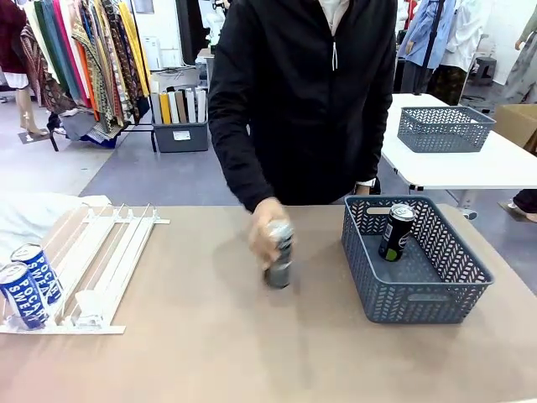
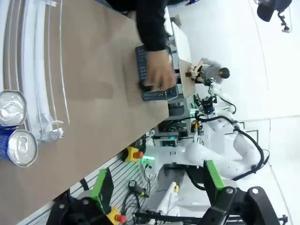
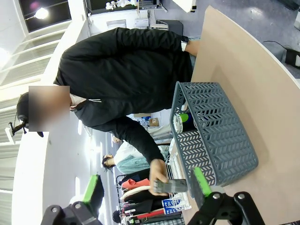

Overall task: Retrieve and store the cans from the dispenser.
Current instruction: Pick up the last remaining can from one row of the Automatic Can Dispenser and place it in the middle of the table, then pick up one can from the Automatic Can Dispenser and place it in the middle of the table.

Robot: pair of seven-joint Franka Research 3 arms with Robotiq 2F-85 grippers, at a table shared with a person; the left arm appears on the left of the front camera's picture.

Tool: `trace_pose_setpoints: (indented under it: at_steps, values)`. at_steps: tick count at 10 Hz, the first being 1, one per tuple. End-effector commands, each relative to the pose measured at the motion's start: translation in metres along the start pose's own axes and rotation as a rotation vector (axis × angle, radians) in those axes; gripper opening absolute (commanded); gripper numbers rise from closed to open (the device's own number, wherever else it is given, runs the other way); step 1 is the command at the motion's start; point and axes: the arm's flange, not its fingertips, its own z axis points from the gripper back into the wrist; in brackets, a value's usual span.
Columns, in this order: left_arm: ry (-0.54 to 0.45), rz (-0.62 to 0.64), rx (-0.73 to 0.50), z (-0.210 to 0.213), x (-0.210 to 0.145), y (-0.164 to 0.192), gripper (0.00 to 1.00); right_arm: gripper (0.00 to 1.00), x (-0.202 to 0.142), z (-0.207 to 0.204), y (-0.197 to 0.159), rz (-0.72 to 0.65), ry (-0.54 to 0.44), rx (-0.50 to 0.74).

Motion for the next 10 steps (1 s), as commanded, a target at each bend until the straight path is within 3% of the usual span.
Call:
trace_pose_setpoints:
  at_steps: [1, 10]
  values:
    - [0.006, -0.028, 0.026, 0.0091, -0.0009, -0.0200, 1.00, 1.00, -0.0024, 0.0010, 0.0039, -0.002, 0.005, 0.002]
    - [0.006, -0.028, 0.026, 0.0091, -0.0009, -0.0200, 1.00, 1.00, -0.0024, 0.0010, 0.0039, -0.002, 0.005, 0.002]
